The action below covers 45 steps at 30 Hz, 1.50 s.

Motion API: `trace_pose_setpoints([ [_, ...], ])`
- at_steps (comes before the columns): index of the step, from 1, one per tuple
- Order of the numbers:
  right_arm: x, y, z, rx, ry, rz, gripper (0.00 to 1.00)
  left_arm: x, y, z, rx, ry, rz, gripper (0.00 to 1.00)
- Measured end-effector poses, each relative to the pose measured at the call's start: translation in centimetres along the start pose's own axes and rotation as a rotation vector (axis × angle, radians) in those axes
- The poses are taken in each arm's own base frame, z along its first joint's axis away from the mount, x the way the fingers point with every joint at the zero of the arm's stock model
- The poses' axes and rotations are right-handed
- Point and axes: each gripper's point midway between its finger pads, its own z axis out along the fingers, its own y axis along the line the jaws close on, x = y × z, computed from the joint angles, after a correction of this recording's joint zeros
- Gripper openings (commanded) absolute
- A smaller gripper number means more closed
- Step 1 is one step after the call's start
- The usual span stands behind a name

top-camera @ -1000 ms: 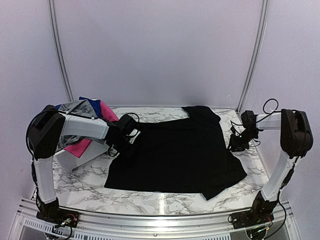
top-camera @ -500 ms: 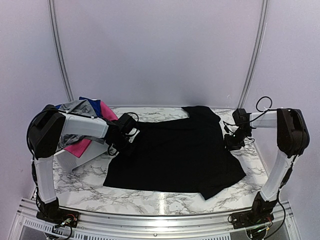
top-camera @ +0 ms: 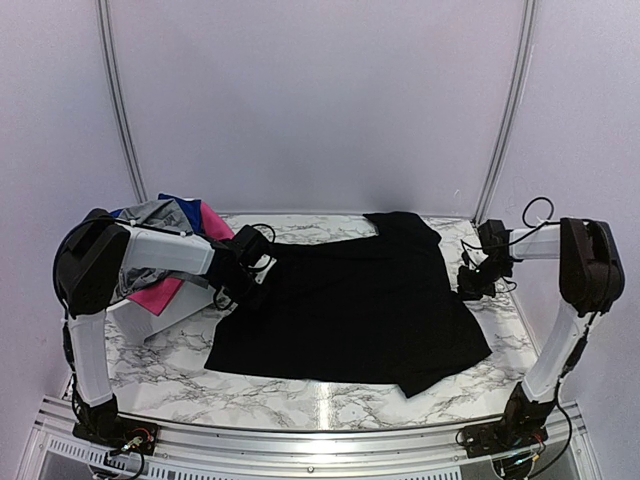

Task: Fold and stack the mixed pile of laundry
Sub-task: Smooth out the flattened T-shirt at the center of the board.

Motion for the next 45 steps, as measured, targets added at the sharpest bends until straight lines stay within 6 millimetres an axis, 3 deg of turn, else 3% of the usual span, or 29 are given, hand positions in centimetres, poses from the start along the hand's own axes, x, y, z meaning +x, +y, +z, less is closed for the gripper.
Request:
trace_pose_setpoints([
  [5, 1.9, -4.9, -1.7, 0.043, -0.034, 0.238, 0.00, 0.2, 0.8, 0.1, -0.009, -0.006, -0.025, 0.01],
  [9, 4.5, -8.4, -3.2, 0.104, -0.039, 0.420, 0.00, 0.3, 1.0, 0.0, -0.001, -0.021, -0.039, 0.00],
  [13, 6.7, -8.6, -4.3, 0.124, -0.031, 0.507, 0.00, 0.7, 0.7, -0.1, 0.020, -0.039, -0.019, 0.00],
  [18, 8.8, -8.0, -6.1, 0.130, -0.043, 0.579, 0.00, 2.6, -0.6, -1.0, 0.045, -0.014, 0.028, 0.00],
  [25, 10.3, -9.9, -7.3, 0.216, -0.041, 0.686, 0.00, 7.3, -5.0, -3.0, 0.110, 0.077, 0.092, 0.00],
  [28, 10.5, -10.6, -7.4, 0.228, -0.023, 0.706, 0.23, 9.1, -5.9, -3.8, 0.143, 0.117, 0.076, 0.39],
  [30, 9.7, -10.5, -7.7, 0.209, -0.030, 0.686, 0.37, 9.8, -6.0, -4.4, 0.154, 0.140, 0.064, 0.51],
  [34, 5.4, -9.6, -9.5, 0.138, -0.123, 0.578, 0.56, 9.4, -4.9, -5.5, 0.126, 0.181, 0.015, 0.52],
  [37, -0.2, -8.4, -11.2, 0.081, -0.228, 0.462, 0.58, 4.3, -3.3, -6.4, 0.113, 0.112, -0.051, 0.52],
  [38, -2.2, -7.5, -11.5, 0.057, -0.258, 0.411, 0.58, 1.4, -2.9, -6.5, 0.112, 0.061, -0.072, 0.52],
  [41, -6.6, -3.8, -11.2, -0.032, -0.303, 0.270, 0.59, -2.9, -0.4, -6.2, 0.080, -0.008, -0.134, 0.52],
  [43, -8.7, -0.7, -10.3, -0.099, -0.306, 0.176, 0.59, -4.7, 1.1, -5.2, 0.061, -0.024, -0.164, 0.52],
  [45, -9.7, 1.9, -8.9, -0.154, -0.289, 0.107, 0.58, -5.5, 2.1, -3.9, 0.030, -0.021, -0.183, 0.52],
])
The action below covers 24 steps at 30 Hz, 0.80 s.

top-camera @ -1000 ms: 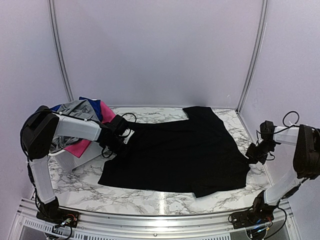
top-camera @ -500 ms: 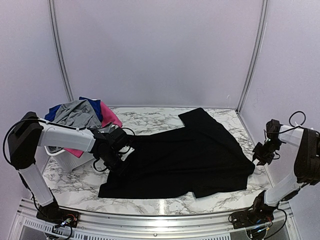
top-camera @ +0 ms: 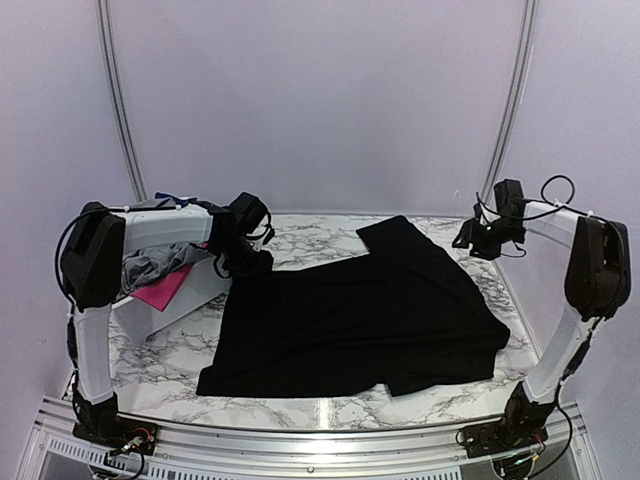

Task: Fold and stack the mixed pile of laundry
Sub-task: Smooth out the flattened T-shirt at the center of the board.

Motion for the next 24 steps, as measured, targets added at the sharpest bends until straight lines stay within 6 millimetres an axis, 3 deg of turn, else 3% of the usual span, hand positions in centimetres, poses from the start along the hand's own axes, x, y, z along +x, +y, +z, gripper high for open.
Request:
trace_pose_setpoints([
  [5, 1.7, 3.9, 3.2, -0.110, 0.088, -0.091, 0.58, -1.1, 2.4, 2.6, -0.089, 0.007, -0.044, 0.52],
  [8, 2.6, 5.4, 4.8, -0.153, 0.130, -0.128, 0.57, -2.9, 4.8, 3.3, -0.131, -0.018, -0.098, 0.54],
  [13, 3.8, 6.5, 7.2, -0.198, 0.187, -0.148, 0.56, -7.4, 12.6, 3.8, -0.210, -0.104, -0.243, 0.60],
  [17, 4.8, 6.1, 8.3, -0.197, 0.222, -0.146, 0.56, -9.7, 18.1, 3.0, -0.250, -0.168, -0.335, 0.67],
  [20, 4.8, 6.1, 8.4, -0.198, 0.222, -0.154, 0.56, -10.3, 18.1, 2.4, -0.245, -0.181, -0.305, 0.71],
  [24, 4.7, 6.3, 8.3, -0.206, 0.218, -0.161, 0.53, -10.8, 15.5, 1.3, -0.237, -0.182, -0.203, 0.76],
])
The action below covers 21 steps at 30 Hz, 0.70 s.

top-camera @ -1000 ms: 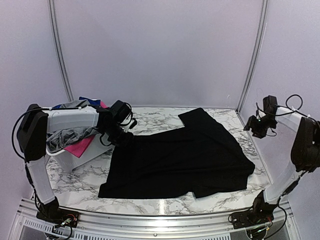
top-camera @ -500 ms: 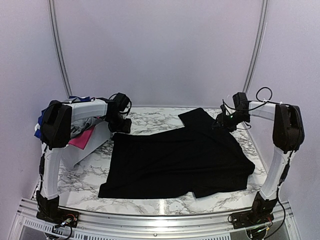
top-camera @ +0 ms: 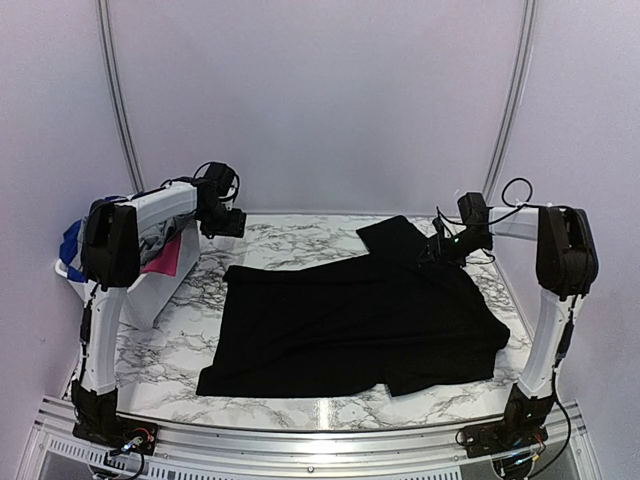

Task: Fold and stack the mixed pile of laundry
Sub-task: Smooth out the flattened T-shirt at the center of the board.

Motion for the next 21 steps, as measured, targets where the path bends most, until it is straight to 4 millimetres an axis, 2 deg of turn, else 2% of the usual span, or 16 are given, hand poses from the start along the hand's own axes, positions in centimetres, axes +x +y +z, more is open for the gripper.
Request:
trace_pose_setpoints([
  [6, 0.4, -0.9, 1.3, 0.012, 0.022, 0.009, 0.50, -0.9, -5.2, -5.9, 0.087, -0.073, 0.096, 0.77],
  [9, 2.1, -1.9, 2.2, 0.039, 0.061, 0.031, 0.50, 0.5, -7.4, -7.8, 0.120, -0.073, 0.134, 0.71],
  [11, 2.7, -2.1, 2.1, 0.042, 0.058, 0.035, 0.49, 2.8, -8.3, -7.7, 0.136, -0.036, 0.151, 0.68],
  [13, 3.8, -2.2, 1.8, 0.044, 0.054, 0.039, 0.49, 5.7, -8.4, -6.5, 0.135, 0.028, 0.156, 0.63],
  [17, 6.8, -1.9, 0.5, 0.044, 0.064, 0.058, 0.50, 11.4, -6.8, -4.1, 0.094, 0.165, 0.137, 0.63],
  [19, 8.2, -1.6, -0.2, 0.040, 0.075, 0.065, 0.53, 13.4, -6.0, -3.5, 0.066, 0.210, 0.117, 0.66],
  [21, 9.5, -1.3, -1.0, 0.040, 0.089, 0.071, 0.54, 14.5, -5.3, -3.4, 0.039, 0.230, 0.093, 0.68],
])
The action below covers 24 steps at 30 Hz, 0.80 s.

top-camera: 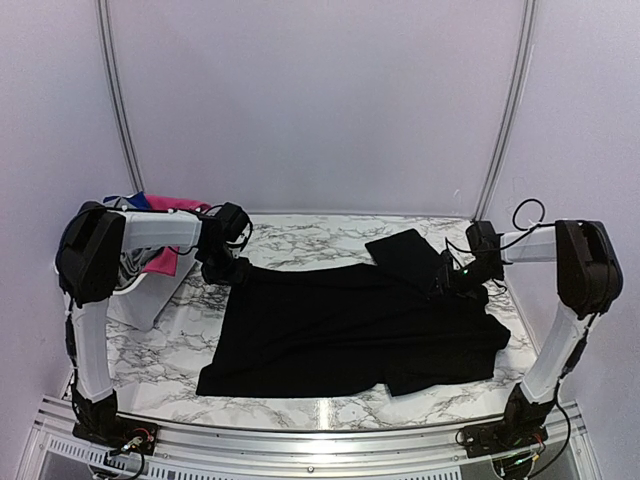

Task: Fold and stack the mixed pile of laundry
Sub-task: Smooth out the flattened T-shirt at the center of the board.

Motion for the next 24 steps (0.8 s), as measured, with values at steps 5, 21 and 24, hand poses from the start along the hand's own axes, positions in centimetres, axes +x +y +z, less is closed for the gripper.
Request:
trace_pose_setpoints([
  [5, -2.9, 0.6, -1.7, 0.007, -0.051, -0.015, 0.55, -0.1, 0.9, -0.6, -0.028, -0.018, -0.072, 0.69],
  [21, -23.1, -2.1, 2.5, 0.121, -0.299, -0.140, 0.57, -4.8, 2.0, -2.6, 0.009, -0.126, -0.308, 0.62],
  [24, -23.0, -3.2, 4.6, 0.148, -0.268, -0.142, 0.58, -4.7, 2.2, -2.3, 0.005, -0.118, -0.329, 0.61],
])
